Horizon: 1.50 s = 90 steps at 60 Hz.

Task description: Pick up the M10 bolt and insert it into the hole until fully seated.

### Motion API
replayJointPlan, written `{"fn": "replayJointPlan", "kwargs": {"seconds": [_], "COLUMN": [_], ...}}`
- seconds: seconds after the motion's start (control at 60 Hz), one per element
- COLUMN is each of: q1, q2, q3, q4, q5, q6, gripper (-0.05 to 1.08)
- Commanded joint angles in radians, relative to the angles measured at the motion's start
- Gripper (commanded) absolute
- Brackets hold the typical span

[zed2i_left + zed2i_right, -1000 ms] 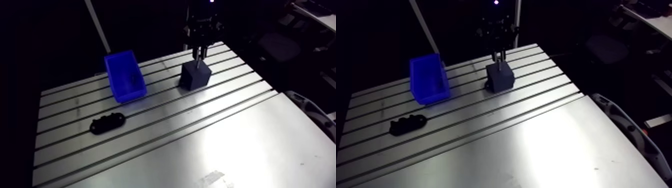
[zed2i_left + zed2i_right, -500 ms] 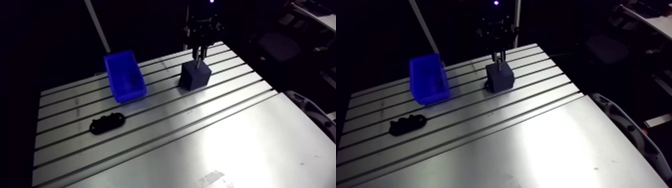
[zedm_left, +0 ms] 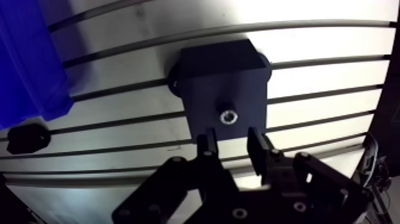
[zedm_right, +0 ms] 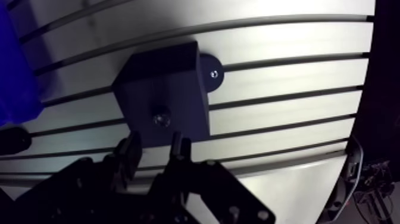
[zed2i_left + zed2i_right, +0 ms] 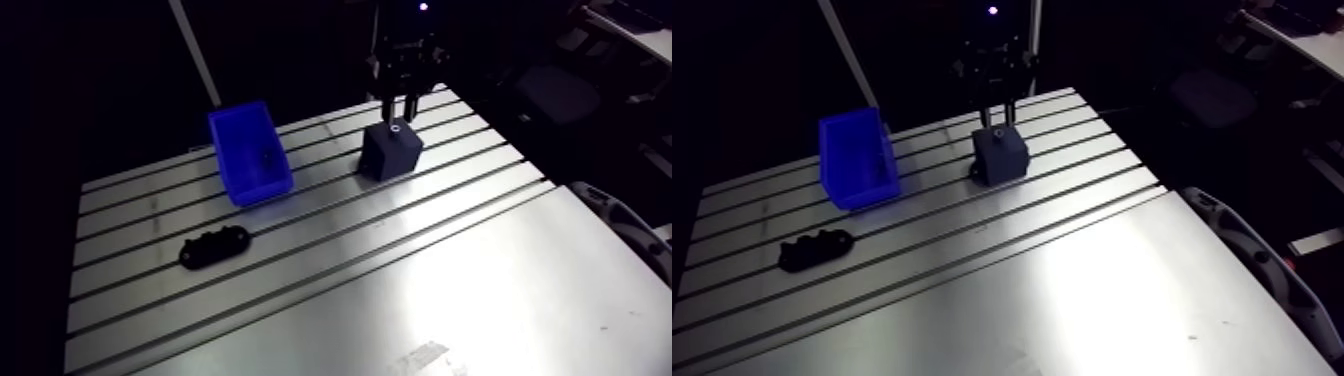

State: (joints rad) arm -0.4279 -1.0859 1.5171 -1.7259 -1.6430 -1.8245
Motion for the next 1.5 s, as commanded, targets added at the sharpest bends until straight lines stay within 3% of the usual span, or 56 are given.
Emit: {"fn": "replayJointPlan", "kwargs": {"seconds": [0.017, 0.717, 1.0, 1.217, 1.5], "q1": [0.000, 0.001, 0.017, 0.048, 0.139], "q2": [-0.002, -0.015, -0.107, -0.198, -0.271], "q3": [0.004, -0.001, -0.031, -0.060, -0.091], "q4": [-0.011, -0.011, 0.013, 0.120, 0.230], "q5": [0.001, 0.004, 0.016, 0.016, 0.019], "q6": [0.000, 0.000, -0.004, -0.012, -0.042], "gripper": [0.00, 0.00, 0.00, 0.00, 0.01]}}
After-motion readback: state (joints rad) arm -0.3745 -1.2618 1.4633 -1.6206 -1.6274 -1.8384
